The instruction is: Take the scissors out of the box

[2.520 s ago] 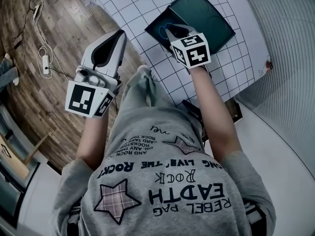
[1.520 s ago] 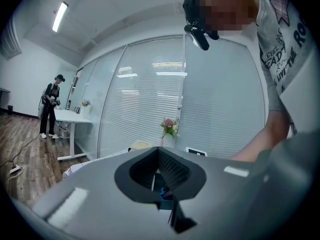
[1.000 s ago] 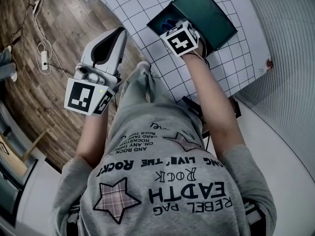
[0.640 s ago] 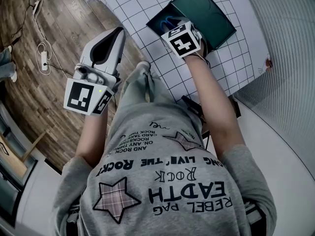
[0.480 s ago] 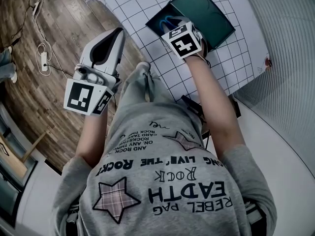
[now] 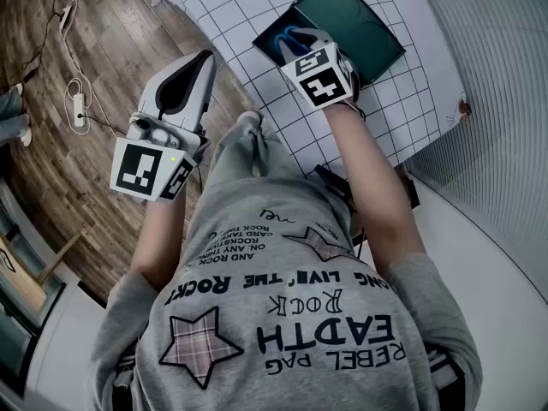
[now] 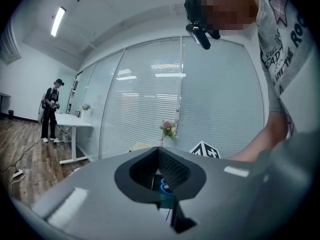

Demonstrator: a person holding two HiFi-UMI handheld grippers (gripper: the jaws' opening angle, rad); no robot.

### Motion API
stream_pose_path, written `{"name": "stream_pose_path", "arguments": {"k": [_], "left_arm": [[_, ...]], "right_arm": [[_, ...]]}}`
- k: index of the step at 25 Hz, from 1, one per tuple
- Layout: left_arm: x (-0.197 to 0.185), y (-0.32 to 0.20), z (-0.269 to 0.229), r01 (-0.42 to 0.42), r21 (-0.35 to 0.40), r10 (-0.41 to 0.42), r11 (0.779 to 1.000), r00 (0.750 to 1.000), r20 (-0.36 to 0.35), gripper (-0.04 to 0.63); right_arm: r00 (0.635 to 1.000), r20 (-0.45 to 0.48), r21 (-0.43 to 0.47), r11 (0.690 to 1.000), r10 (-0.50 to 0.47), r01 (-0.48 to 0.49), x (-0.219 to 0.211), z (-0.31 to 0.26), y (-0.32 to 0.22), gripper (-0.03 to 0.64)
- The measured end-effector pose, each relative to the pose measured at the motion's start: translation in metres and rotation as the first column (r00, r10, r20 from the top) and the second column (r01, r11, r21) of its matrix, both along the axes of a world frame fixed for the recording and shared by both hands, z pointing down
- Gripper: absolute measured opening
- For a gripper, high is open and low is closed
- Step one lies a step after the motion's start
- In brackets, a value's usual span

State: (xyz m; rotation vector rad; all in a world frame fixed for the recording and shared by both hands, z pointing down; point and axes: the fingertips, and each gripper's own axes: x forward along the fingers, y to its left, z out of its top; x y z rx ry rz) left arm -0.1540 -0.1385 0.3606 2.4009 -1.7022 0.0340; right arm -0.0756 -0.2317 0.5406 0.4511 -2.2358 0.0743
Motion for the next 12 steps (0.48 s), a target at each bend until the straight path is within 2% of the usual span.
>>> {"name": "stream_pose_path", "arguments": {"k": [12], "left_arm": [[0.008, 0.007, -0.01, -0.016, 0.016, 0.015, 1.0, 1.0, 0.015, 0.005]], "right_arm": [[0.997, 0.071, 0.05, 0.999, 0.009, -0.012, 0.001, -0.032, 0.001, 0.078]]}}
